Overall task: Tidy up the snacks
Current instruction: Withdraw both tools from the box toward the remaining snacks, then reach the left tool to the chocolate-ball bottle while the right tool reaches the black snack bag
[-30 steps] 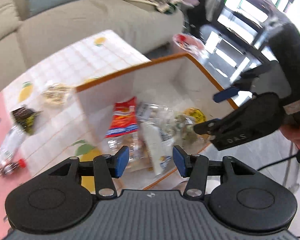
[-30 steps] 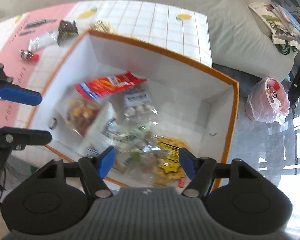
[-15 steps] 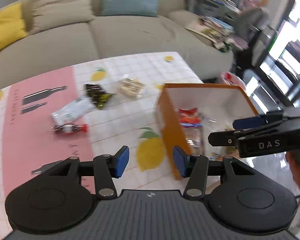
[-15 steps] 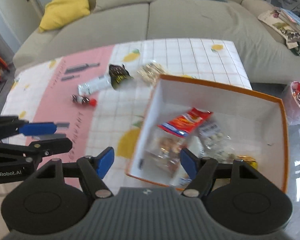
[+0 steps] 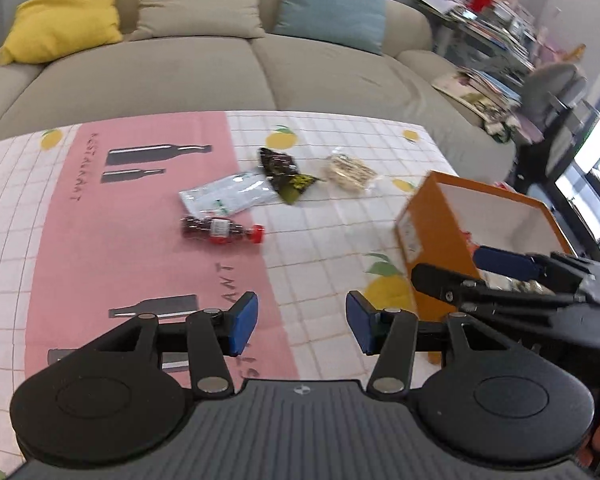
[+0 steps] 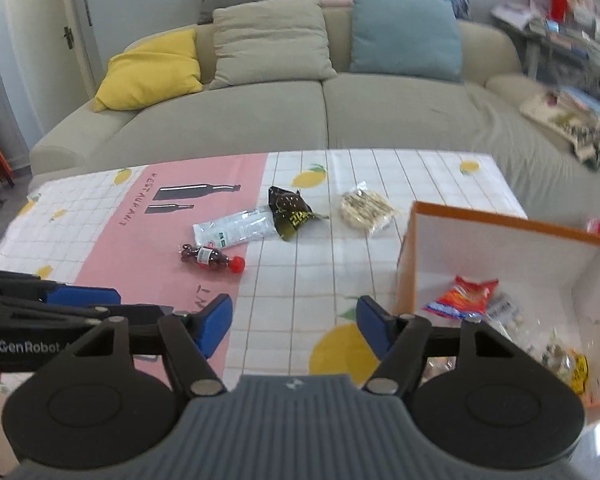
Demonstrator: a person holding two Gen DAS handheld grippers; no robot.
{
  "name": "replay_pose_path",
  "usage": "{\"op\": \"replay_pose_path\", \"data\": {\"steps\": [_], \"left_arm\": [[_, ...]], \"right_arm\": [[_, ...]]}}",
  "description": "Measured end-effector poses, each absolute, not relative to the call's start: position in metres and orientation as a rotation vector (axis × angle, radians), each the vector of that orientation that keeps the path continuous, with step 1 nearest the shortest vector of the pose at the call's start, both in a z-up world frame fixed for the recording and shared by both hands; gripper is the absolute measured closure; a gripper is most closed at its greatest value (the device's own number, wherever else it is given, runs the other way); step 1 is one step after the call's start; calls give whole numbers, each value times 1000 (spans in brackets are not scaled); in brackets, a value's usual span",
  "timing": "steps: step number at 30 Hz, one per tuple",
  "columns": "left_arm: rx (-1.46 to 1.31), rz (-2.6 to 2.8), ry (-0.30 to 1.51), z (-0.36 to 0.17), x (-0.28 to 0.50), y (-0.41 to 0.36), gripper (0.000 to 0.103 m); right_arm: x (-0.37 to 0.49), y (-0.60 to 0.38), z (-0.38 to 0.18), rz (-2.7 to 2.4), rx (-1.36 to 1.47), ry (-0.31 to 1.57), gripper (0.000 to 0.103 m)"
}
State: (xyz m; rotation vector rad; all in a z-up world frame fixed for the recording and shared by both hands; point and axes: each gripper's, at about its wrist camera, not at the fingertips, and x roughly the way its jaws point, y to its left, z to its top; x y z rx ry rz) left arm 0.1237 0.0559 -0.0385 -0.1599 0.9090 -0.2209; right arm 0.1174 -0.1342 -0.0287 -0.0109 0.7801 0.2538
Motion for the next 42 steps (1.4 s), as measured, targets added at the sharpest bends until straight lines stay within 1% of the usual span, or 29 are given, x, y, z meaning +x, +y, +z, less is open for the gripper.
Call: {"op": "replay_pose_path", "data": {"steps": [2,5,11,21,26,30,33,40,42], "left_arm": [[-182,-208,900,-46,126,63,35],[-201,-187,903,-57,133,74,33],[-196,-187,909,-73,156,88,33],[-90,-194,929,-96,214,91,33],[-159,-67,1000,-109,240,97,33],[-367,-2,1081,-121,257,108,33],[-457,32,1100,-124,268,109,33],[-522,170,1142,-135,285,105,33],[-516,196,1156,-138,289,102,33]], "right_arm": [[119,-125,-37,241,-38,757,36],[125,-113,-52,227,-52,746,36],[148,-102,-78,230,-47,802,36],[209,-99,-102,197,-37,861,36],[234,-95,-111,188,-26,877,36],[255,-89,-110,206,-98,852,36],[275,-84,-109,231,-142,837,36],[313,-67,-123,287,-282,828,36],[322,-63,-127,309,-300,836,33]]}}
